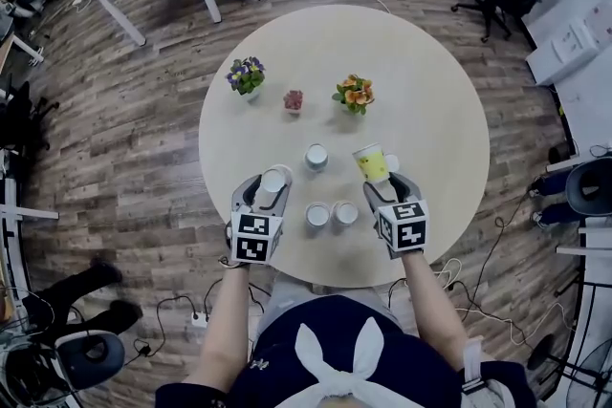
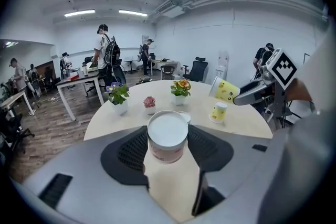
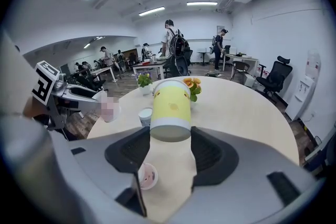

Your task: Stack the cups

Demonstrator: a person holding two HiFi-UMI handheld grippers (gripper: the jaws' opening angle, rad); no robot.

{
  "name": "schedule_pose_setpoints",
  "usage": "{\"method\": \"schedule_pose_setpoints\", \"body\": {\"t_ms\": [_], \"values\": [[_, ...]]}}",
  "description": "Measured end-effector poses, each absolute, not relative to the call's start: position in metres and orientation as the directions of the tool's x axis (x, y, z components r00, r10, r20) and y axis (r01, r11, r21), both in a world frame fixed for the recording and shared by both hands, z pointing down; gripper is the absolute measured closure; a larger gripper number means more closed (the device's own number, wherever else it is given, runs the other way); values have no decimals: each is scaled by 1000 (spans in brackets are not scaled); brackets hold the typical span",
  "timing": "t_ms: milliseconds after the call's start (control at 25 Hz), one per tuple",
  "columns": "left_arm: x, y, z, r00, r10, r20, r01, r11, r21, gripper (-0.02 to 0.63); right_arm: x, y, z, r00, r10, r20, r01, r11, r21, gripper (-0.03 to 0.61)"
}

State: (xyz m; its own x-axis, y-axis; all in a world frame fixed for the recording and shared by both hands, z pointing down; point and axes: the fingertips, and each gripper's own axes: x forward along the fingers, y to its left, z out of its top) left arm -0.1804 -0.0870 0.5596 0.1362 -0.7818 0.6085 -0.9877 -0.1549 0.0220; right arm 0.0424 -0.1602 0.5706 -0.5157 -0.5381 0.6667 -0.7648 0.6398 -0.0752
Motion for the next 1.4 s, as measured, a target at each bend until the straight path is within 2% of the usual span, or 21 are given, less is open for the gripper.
{"method": "schedule_pose_setpoints", "body": {"t_ms": [600, 880, 1400], "values": [[-153, -66, 541, 174, -802, 572, -979, -202, 14, 367, 80, -125, 571, -482, -557, 677, -786, 616, -53, 336], [-143, -64, 533, 189, -805, 562, -975, -220, 13, 367, 93, -119, 578, -434, -560, 705, -771, 636, 31, 334], [-129, -59, 536, 205, -795, 571, -970, -243, 9, 367, 89, -96, 618, -417, -419, 807, -699, 715, 11, 334]]}}
